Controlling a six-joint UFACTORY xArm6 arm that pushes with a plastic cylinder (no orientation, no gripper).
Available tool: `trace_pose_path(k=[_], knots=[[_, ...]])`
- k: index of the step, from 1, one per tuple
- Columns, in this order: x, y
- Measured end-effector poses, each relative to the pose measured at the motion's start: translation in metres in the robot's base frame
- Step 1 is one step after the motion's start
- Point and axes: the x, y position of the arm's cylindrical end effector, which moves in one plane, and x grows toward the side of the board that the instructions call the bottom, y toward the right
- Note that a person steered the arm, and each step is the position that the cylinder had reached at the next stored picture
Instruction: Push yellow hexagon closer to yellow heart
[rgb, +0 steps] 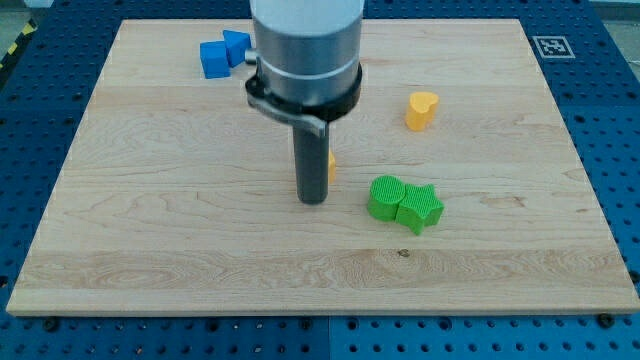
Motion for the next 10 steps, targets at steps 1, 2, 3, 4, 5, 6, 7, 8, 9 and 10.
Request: trace_pose_path(k=[1, 2, 3, 4, 5, 6, 7, 8, 9, 10], knots=[[-0.031, -0.012], [-0.056, -0.051], [-0.068, -0.043], [-0.063, -0.017], [-0.058, -0.008], [-0.05, -0.005], [-0.046, 0.017], [-0.042, 0.045], [-0.043, 0.073], [-0.048, 0.098]])
